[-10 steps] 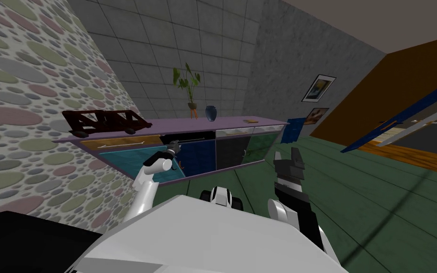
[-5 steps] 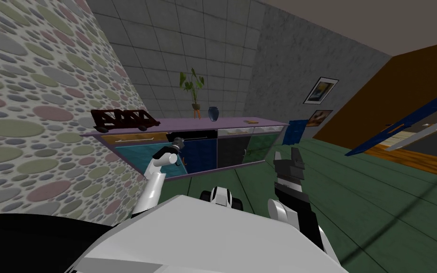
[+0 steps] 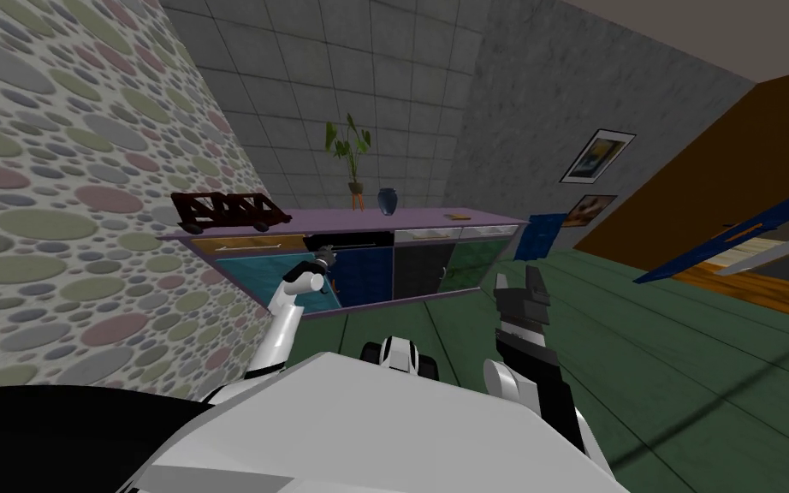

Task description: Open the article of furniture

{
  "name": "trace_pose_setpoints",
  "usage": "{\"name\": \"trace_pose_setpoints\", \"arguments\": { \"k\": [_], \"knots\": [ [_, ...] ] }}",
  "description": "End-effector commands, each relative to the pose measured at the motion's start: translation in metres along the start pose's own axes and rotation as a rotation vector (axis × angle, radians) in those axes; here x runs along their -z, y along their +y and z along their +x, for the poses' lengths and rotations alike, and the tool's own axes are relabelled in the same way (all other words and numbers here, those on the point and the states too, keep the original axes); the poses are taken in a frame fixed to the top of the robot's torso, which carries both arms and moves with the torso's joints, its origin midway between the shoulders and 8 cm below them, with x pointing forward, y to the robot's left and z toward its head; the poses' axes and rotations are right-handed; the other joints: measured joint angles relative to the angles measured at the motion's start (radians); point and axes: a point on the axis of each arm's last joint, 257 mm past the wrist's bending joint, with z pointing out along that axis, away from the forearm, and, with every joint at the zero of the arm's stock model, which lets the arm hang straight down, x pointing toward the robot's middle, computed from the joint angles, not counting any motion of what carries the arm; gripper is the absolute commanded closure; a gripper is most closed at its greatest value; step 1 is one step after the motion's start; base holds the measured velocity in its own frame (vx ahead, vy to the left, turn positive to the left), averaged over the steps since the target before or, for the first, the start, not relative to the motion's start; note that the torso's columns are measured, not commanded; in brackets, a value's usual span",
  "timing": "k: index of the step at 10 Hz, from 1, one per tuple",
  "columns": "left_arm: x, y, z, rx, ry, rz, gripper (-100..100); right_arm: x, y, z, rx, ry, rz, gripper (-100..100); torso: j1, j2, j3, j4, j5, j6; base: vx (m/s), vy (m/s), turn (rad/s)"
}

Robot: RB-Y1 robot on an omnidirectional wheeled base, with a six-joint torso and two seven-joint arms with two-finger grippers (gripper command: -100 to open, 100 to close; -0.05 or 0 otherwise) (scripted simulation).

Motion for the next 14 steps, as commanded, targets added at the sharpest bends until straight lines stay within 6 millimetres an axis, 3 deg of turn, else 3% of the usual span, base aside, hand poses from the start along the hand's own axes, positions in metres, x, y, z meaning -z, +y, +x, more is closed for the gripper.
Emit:
{"name": "trace_pose_setpoints", "arguments": {
  "k": [1,3,5,6,8,9,11,12,13,14],
  "knots": [
    [-0.017,0.011,0.013,0.024,0.017,-0.032,100,0.0,0.0,0.0,0.0,0.0,0.0,0,0.0,-0.006,-0.004,-0.001,-0.001,0.002,-0.034,0.018,-0.002],
    [-0.02,0.035,0.005,0.032,0.001,-0.077,100,0.0,0.0,0.0,0.0,0.0,0.0,0,0.002,-0.018,-0.011,-0.007,0.002,0.001,0.012,0.005,-0.015],
    [-0.02,0.041,0.003,0.034,-0.003,-0.089,100,0.0,0.0,0.0,0.0,0.0,0.0,0,0.007,-0.016,-0.01,-0.008,0.005,-0.001,0.013,-0.006,0.003],
    [-0.037,0.011,0.023,-0.015,0.034,-0.03,100,0.0,0.0,0.0,0.0,0.0,0.0,0,0.007,-0.012,-0.008,-0.006,0.004,-0.001,-0.123,-0.049,0.173],
    [-0.05,-0.002,0.034,0.002,0.047,-0.014,100,0.0,0.0,0.0,0.0,0.0,0.0,0,-0.001,0.0,-0.001,-0.001,0.0,0.001,-0.139,-0.033,0.056],
    [-0.056,0.001,0.036,0.011,0.047,-0.023,100,0.0,0.0,0.0,0.0,0.0,0.0,0,-0.001,-0.007,-0.004,-0.002,-0.001,0.003,-0.04,0.006,-0.029],
    [-0.059,0.036,0.024,0.02,0.024,-0.092,100,0.0,0.0,0.0,0.0,0.0,0.0,0,0.001,-0.016,-0.011,-0.005,0.0,0.002,0.013,0.011,-0.013],
    [-0.059,0.036,0.024,0.02,0.024,-0.092,100,0.0,0.0,0.0,0.0,0.0,0.0,0,0.004,-0.017,-0.011,-0.008,0.003,0.0,0.019,-0.007,0.002],
    [-0.075,0.01,0.039,-0.032,0.05,-0.045,100,0.0,0.0,0.0,0.0,0.0,0.0,0,0.005,-0.015,-0.01,-0.008,0.004,0.0,-0.129,-0.052,0.184],
    [-0.083,0.006,0.045,-0.021,0.055,-0.044,100,0.0,0.0,0.0,0.0,0.0,0.0,0,0.003,-0.006,-0.005,-0.005,0.002,-0.001,-0.168,-0.026,0.095]
  ]
}}
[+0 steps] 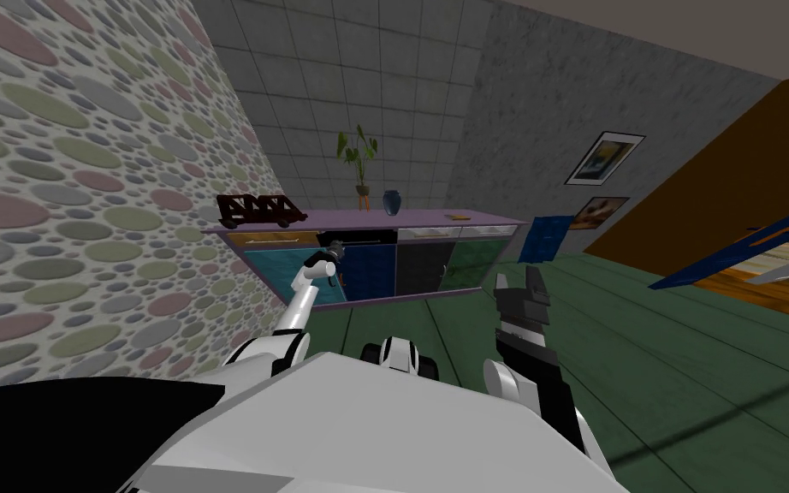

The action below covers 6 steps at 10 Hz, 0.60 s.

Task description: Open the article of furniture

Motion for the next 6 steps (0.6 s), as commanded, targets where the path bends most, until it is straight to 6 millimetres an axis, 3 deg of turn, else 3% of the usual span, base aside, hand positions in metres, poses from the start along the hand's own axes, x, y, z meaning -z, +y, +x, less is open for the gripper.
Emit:
{"name": "trace_pose_setpoints", "arguments": {
  "k": [1,4,5,6],
  "knots": [
    [-0.019,-0.006,0.023,0.0,0.027,-0.01,100,0.0,0.0,0.0,0.0,0.0,0.0,0,0.0,0.003,0.003,0.002,-0.001,0.001,-0.094,-0.008,-0.013],
    [-0.024,0.014,0.018,0.009,0.015,-0.053,100,0.0,0.0,0.0,0.0,0.0,0.0,0,-0.004,-0.008,-0.005,-0.001,-0.003,0.003,-0.007,-0.003,0.0],
    [-0.039,-0.017,0.031,-0.045,0.035,-0.002,100,0.0,0.0,0.0,0.0,0.0,0.0,0,-0.002,-0.01,-0.006,-0.003,-0.001,0.003,-0.139,-0.023,0.145],
    [-0.045,-0.024,0.036,-0.037,0.04,0.004,100,0.0,0.0,0.0,0.0,0.0,0.0,0,-0.002,0.0,0.0,0.001,-0.002,0.0,-0.171,-0.037,0.084]
  ]
}}
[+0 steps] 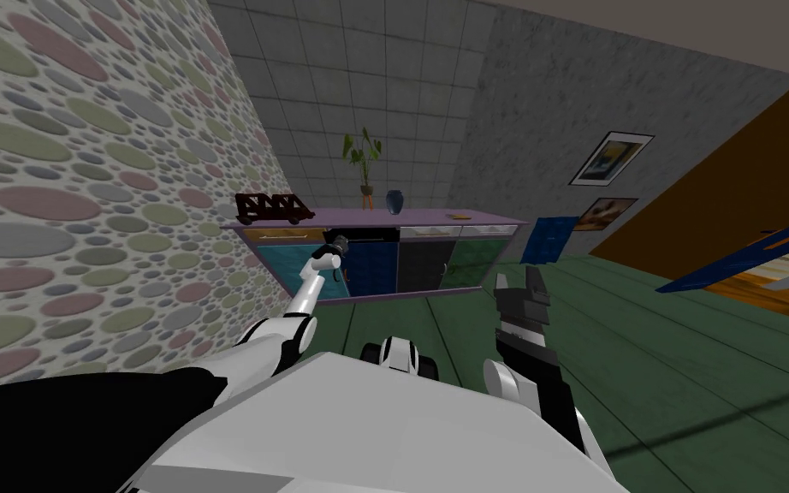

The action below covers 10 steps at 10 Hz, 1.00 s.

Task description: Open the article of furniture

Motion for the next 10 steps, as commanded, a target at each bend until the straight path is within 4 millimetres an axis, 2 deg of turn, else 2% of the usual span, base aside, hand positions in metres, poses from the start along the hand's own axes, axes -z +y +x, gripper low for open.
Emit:
{"name": "trace_pose_setpoints", "arguments": {
  "k": [1,3,5,6,7,8,9,10],
  "knots": [
    [-0.018,-0.012,0.021,-0.004,0.025,-0.001,100,0.0,0.0,0.0,0.0,0.0,0.0,0,-0.001,0.005,0.004,0.005,-0.003,-0.001,-0.083,-0.03,0.019],
    [-0.021,0.008,0.015,0.003,0.012,-0.044,100,0.0,0.0,0.0,0.0,0.0,0.0,0,-0.005,0.001,0.002,0.007,-0.006,0.001,-0.003,-0.003,-0.011],
    [-0.022,0.023,0.011,0.006,0.003,-0.072,100,0.0,0.0,0.0,0.0,0.0,0.0,0,-0.002,-0.003,-0.001,0.001,-0.002,0.001,0.016,0.001,0.001],
    [-0.033,-0.014,0.019,-0.055,0.017,-0.01,100,0.0,0.0,0.0,0.0,0.0,0.0,0,0.0,-0.003,-0.002,0.0,-0.001,0.0,-0.135,-0.035,0.128],
    [-0.038,-0.02,0.024,-0.048,0.021,-0.008,100,0.0,0.0,0.0,0.0,0.0,0.0,0,-0.001,0.005,0.003,0.004,-0.003,-0.002,-0.172,-0.047,0.083],
    [-0.044,-0.025,0.029,-0.039,0.024,-0.009,100,0.0,0.0,0.0,0.0,0.0,0.0,0,-0.002,0.01,0.007,0.009,-0.005,-0.003,-0.097,-0.018,0.019],
    [-0.048,-0.021,0.03,-0.033,0.021,-0.024,100,0.0,0.0,0.0,0.0,0.0,0.0,0,-0.003,0.009,0.007,0.011,-0.007,-0.002,-0.031,0.003,-0.006],
    [-0.049,-0.003,0.023,-0.029,0.01,-0.061,100,0.0,0.0,0.0,0.0,0.0,0.0,0,-0.004,0.006,0.005,0.011,-0.008,-0.001,0.01,0.008,-0.007]
  ]
}}
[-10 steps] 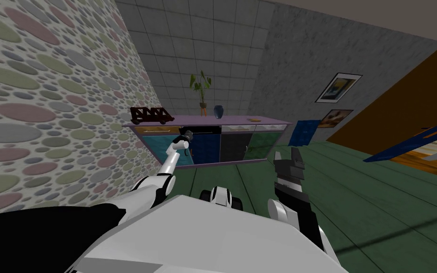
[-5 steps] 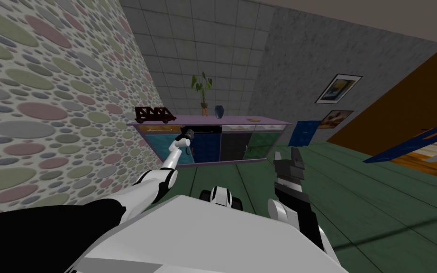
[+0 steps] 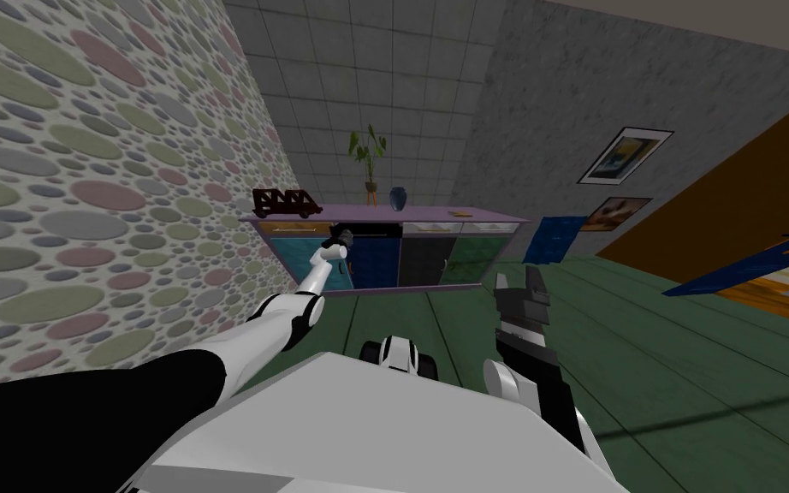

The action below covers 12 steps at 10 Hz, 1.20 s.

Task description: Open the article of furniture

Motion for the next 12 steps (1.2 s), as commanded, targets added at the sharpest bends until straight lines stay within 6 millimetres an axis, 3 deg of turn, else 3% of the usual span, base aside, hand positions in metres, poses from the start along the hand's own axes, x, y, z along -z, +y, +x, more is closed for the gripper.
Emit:
{"name": "trace_pose_setpoints", "arguments": {
  "k": [1,3,4,5,6,11,12],
  "knots": [
    [-0.012,-0.015,0.0,-0.051,-0.005,0.009,100,0.0,0.0,0.0,0.0,0.0,0.0,0,0.001,-0.003,-0.002,-0.004,0.002,0.0,-0.145,-0.027,0.105],
    [-0.025,-0.018,0.008,-0.028,-0.005,-0.018,100,0.0,0.0,0.0,0.0,0.0,0.0,0,0.004,0.01,0.006,0.003,0.0,-0.008,-0.121,-0.032,0.042],
    [-0.025,-0.006,0.004,-0.025,-0.013,-0.042,100,0.0,0.0,0.0,0.0,0.0,0.0,0,0.003,0.007,0.005,0.005,-0.001,-0.007,-0.014,-0.007,0.0],
    [-0.024,-0.008,0.005,-0.027,-0.009,-0.035,100,0.0,0.0,0.0,0.0,0.0,0.0,0,0.003,0.004,0.003,0.003,-0.001,-0.007,0.0,0.0,0.0],
    [-0.027,-0.022,0.003,-0.026,-0.005,-0.04,-100,0.0,0.0,0.0,0.0,0.0,0.0,0,0.003,0.003,0.002,0.002,0.0,-0.006,-0.007,-0.022,0.035],
    [-0.03,-0.061,-0.001,-0.026,0.008,-0.04,-100,0.0,0.0,0.0,0.0,0.0,0.0,0,0.004,0.004,0.002,0.001,0.001,-0.006,-0.001,-0.038,0.028],
    [-0.03,-0.054,0.0,-0.024,0.007,-0.046,-100,0.0,0.0,0.0,0.0,0.0,0.0,0,0.004,0.005,0.003,0.002,0.0,-0.006,0.0,-0.013,0.006]
  ]
}}
